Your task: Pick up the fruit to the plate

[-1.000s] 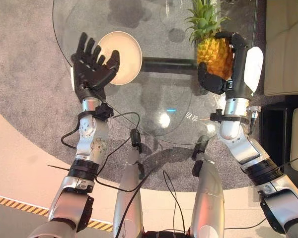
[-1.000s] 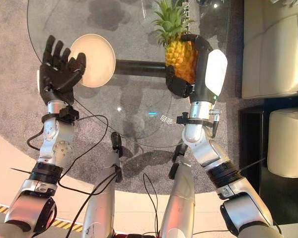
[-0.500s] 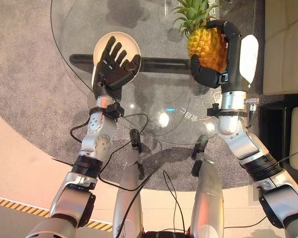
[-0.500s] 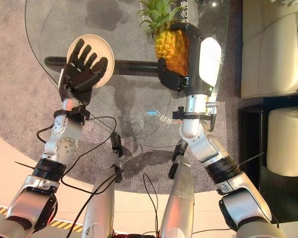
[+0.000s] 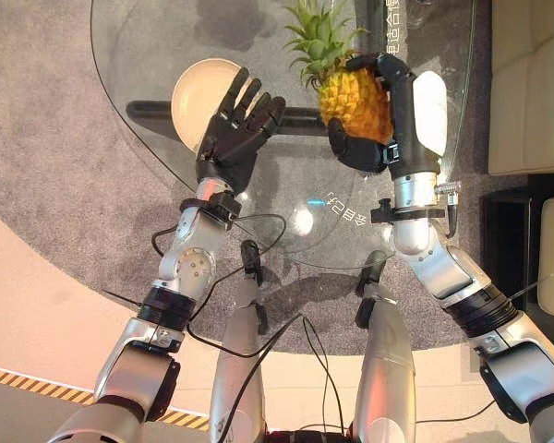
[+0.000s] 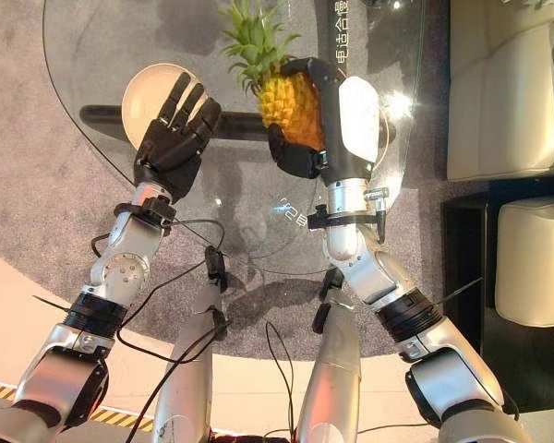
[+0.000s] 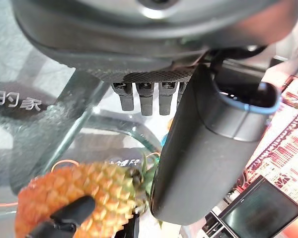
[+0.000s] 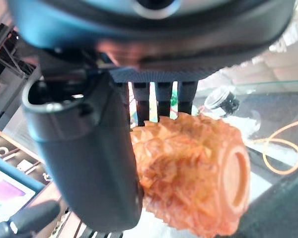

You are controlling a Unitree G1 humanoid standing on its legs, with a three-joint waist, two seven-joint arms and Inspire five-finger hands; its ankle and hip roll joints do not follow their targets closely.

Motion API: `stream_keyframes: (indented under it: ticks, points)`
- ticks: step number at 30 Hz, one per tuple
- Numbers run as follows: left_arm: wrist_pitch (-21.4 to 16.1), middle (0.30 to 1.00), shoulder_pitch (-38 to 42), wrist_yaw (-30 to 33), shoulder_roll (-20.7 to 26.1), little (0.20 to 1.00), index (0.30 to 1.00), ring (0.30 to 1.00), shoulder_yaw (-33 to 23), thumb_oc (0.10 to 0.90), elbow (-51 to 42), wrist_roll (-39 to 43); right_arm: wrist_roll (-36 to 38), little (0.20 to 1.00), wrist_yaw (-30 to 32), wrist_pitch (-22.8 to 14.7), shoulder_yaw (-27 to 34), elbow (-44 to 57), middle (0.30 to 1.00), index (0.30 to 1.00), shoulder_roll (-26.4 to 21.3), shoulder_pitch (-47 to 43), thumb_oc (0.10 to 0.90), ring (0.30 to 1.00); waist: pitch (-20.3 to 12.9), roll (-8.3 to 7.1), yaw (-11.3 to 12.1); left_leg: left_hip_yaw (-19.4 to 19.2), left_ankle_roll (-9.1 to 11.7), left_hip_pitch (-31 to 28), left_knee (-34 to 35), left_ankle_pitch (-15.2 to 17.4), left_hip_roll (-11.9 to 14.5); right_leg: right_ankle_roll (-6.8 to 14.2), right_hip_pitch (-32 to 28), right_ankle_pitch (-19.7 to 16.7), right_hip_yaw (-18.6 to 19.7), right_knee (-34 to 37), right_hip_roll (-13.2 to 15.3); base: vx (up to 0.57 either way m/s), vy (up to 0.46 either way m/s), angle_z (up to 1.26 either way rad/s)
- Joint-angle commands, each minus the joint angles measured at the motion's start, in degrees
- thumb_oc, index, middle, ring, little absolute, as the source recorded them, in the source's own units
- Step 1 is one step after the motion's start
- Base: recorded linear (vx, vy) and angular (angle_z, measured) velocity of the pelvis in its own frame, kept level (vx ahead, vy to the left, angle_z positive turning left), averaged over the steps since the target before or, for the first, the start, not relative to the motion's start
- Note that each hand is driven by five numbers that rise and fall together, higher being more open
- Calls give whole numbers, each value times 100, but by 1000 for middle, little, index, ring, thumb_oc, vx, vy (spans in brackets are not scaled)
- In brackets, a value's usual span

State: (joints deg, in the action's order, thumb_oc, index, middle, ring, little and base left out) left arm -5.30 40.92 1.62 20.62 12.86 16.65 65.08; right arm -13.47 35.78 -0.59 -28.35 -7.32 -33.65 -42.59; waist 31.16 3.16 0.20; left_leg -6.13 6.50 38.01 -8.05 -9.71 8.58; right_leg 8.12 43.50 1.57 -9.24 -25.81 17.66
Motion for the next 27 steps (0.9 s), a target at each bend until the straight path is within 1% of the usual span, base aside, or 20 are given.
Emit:
stream_keyframes:
  ticks: [1,5,27]
  points:
    - [-266,900,613,-348,14,900,900,900,59,800,-879,278,-272,200,48,-638,41,1154,300,300,-58,-1135,100,300,-137,-20,16,38,159,-154,-548,607,155,319,-563,-565,-109,999,221,0,0,0]
    - [-195,900,614,-410,33,900,900,900,113,800,-898,442,-218,200,-24,-617,-82,1173,300,300,-97,-1169,100,300,-137,-20,27,39,153,-151,-544,601,150,317,-568,-575,-127,1010,234,0,0,0]
    - [37,900,677,-507,83,900,900,900,393,800,-1020,509,64,200,-302,-554,-523,1310,300,300,-147,-1360,100,300,-137,-28,58,59,148,-99,-541,571,138,311,-568,-595,-177,1035,241,0,0,0]
